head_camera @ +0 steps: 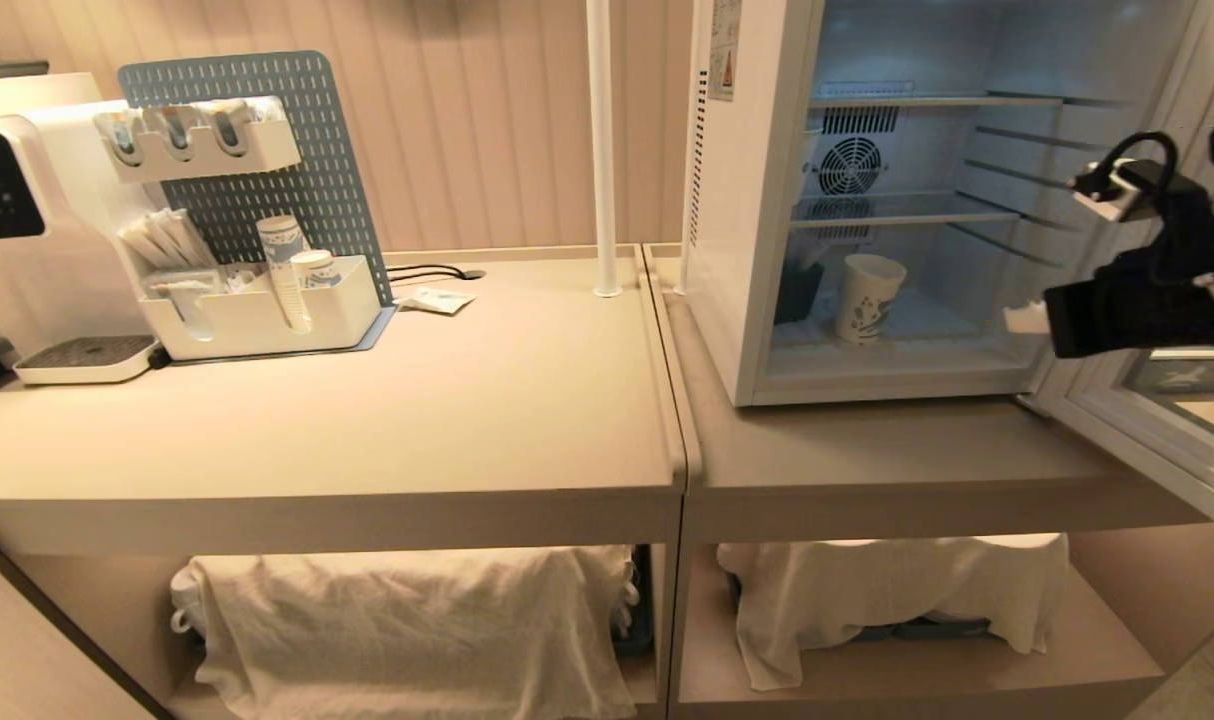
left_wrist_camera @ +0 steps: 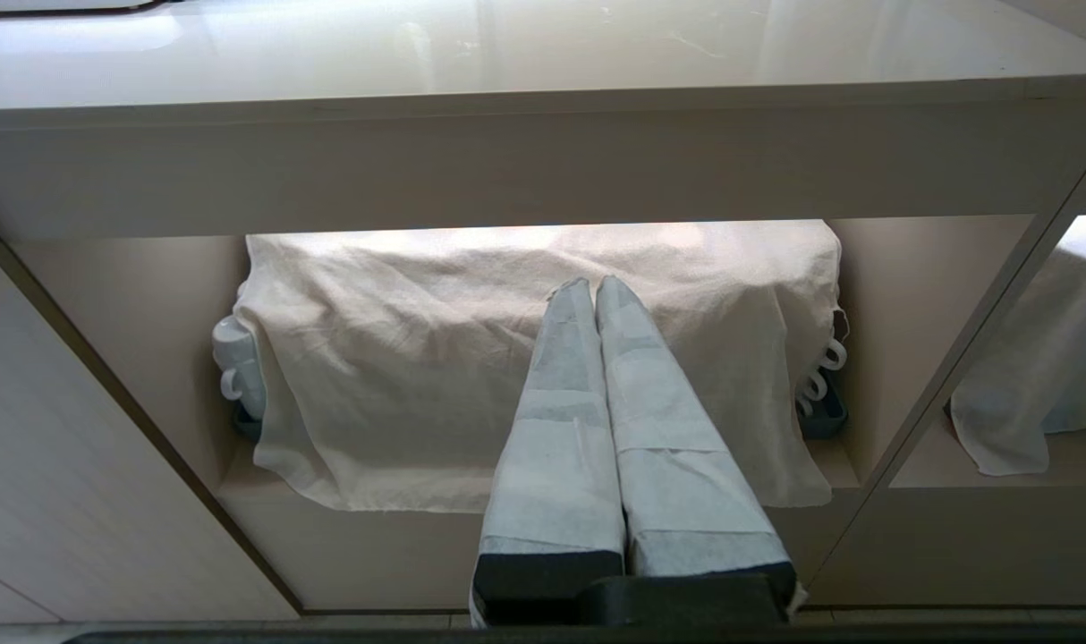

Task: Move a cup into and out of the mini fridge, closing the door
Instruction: Close the freezer door

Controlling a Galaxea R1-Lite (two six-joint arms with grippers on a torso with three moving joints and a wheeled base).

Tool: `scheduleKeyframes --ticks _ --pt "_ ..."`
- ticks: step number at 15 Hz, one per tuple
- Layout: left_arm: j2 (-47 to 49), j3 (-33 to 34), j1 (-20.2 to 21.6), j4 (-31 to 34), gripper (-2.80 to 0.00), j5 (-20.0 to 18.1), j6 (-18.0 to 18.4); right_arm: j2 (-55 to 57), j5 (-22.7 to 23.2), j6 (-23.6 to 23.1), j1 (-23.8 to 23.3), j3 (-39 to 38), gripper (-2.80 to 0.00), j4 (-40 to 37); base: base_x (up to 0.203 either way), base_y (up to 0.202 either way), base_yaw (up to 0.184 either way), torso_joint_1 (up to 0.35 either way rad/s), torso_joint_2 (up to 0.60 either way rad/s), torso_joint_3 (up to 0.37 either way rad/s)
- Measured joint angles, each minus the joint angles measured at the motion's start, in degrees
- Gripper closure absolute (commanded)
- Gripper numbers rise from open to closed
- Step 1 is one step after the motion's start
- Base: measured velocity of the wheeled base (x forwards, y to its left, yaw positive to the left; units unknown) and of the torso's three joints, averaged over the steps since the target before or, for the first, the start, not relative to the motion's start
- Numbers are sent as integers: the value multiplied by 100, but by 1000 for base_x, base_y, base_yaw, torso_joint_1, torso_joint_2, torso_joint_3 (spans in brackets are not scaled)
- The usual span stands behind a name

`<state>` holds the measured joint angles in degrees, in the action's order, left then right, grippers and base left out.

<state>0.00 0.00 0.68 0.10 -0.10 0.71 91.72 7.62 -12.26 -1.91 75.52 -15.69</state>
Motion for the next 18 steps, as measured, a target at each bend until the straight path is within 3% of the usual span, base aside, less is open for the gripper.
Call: scheduleKeyframes --ticks 3,7,12,14,16,18 --pt "0 0 0 0 0 1 0 -1274 -361 -44 -258 -782 0 -1291 0 0 0 0 0 0" --pt "0 0 0 0 0 -1 -2 -3380 -761 -60 -467 -3010 0 -1558 0 0 0 0 0 0" --pt "0 0 0 0 0 1 0 -5934 -1072 -44 -553 -5776 0 -671 0 0 0 0 0 0" --pt "0 0 0 -2 0 2 0 -6615 -985 -45 -543 -6421 0 -17 0 0 0 0 0 0" --pt "0 0 0 -2 0 2 0 -7142 -502 -66 -529 -6830 0 426 0 0 0 0 0 0" --pt "0 0 0 -4 0 -1 -1 -7392 -382 -64 -514 -7182 0 1250 0 0 0 0 0 0"
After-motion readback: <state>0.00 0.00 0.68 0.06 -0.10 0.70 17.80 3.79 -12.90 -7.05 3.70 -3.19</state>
